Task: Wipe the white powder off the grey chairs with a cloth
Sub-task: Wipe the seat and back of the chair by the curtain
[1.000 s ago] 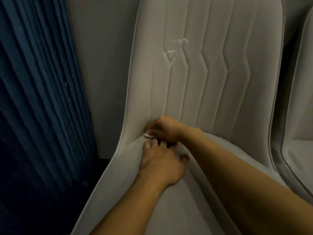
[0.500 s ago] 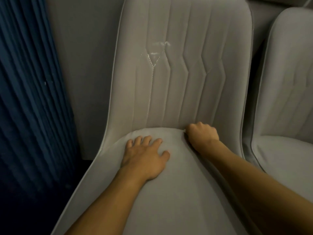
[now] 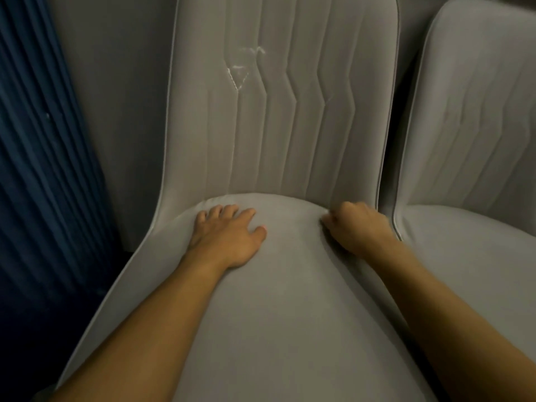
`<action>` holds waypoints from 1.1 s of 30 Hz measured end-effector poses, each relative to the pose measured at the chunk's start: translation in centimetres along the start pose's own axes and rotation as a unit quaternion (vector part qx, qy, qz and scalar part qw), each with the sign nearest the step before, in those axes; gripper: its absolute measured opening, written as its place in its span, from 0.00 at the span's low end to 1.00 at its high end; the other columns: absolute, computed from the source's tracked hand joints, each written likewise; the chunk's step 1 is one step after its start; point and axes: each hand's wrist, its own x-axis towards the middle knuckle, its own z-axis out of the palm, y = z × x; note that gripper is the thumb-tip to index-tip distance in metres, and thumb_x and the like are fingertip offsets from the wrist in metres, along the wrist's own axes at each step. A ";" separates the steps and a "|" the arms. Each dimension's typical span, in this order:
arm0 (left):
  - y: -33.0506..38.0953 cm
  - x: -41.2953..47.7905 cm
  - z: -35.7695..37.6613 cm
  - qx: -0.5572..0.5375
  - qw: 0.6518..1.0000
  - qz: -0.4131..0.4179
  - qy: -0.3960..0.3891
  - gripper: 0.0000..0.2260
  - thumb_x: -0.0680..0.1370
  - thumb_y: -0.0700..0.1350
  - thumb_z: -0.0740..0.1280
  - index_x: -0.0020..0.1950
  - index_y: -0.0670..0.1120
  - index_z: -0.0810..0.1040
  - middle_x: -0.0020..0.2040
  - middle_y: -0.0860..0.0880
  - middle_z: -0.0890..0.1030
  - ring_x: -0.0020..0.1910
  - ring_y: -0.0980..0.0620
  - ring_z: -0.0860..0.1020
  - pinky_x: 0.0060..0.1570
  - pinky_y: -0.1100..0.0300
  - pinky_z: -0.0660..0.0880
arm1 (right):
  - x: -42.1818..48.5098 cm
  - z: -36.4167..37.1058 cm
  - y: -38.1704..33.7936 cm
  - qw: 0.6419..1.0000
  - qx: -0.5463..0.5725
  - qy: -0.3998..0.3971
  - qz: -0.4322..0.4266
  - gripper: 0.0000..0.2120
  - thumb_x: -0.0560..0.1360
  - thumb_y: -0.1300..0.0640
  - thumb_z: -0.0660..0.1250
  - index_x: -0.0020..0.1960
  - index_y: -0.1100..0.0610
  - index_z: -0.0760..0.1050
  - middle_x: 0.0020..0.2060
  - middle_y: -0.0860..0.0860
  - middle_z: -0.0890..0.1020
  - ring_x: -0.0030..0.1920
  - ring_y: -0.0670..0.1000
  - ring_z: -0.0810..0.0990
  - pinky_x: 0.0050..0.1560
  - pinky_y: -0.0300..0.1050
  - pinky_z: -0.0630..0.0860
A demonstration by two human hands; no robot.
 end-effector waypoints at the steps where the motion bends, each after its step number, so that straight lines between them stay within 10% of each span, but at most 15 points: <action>1: 0.0 0.0 0.0 0.003 1.000 0.000 0.003 0.29 0.80 0.68 0.50 0.80 0.61 0.58 0.82 0.52 0.57 0.80 0.47 0.56 0.76 0.46 0.51 | 0.6 0.1 -0.4 0.999 0.022 0.014 -0.022 0.18 0.81 0.42 0.57 0.55 0.53 0.79 0.51 0.55 0.81 0.51 0.61 0.81 0.52 0.55 0.79; 12: 0.1 -0.2 0.1 -0.015 1.000 -0.002 0.011 0.26 0.81 0.65 0.51 0.79 0.62 0.61 0.81 0.53 0.60 0.79 0.47 0.58 0.76 0.46 0.51 | -1.3 0.2 0.5 0.999 -0.025 -0.028 0.021 0.13 0.81 0.54 0.58 0.56 0.59 0.77 0.55 0.59 0.80 0.52 0.63 0.80 0.48 0.52 0.74; 21: -3.3 0.8 -2.6 -0.139 0.985 0.072 -0.069 0.24 0.80 0.60 0.57 0.74 0.56 0.74 0.76 0.53 0.72 0.76 0.52 0.68 0.77 0.56 0.59 | -10.3 -1.9 -10.3 0.937 0.143 -0.081 -0.309 0.17 0.79 0.40 0.57 0.59 0.46 0.76 0.57 0.54 0.82 0.56 0.59 0.79 0.53 0.50 0.75; 27: -9.8 -4.1 -3.9 -0.107 0.983 0.138 0.046 0.18 0.85 0.41 0.60 0.70 0.58 0.77 0.68 0.55 0.75 0.69 0.53 0.70 0.72 0.59 0.63 | -6.7 -0.1 -12.6 0.974 0.130 -0.026 -0.181 0.16 0.81 0.43 0.57 0.59 0.51 0.77 0.58 0.57 0.81 0.57 0.61 0.79 0.53 0.52 0.74; 33: -13.1 -6.5 -1.8 -0.244 0.961 0.108 0.070 0.29 0.81 0.25 0.53 0.67 0.54 0.78 0.73 0.53 0.71 0.78 0.57 0.58 0.70 0.78 0.50 | -11.4 -1.4 -15.8 0.869 0.227 -0.098 -0.428 0.16 0.81 0.40 0.59 0.63 0.44 0.77 0.59 0.48 0.82 0.56 0.52 0.80 0.56 0.51 0.77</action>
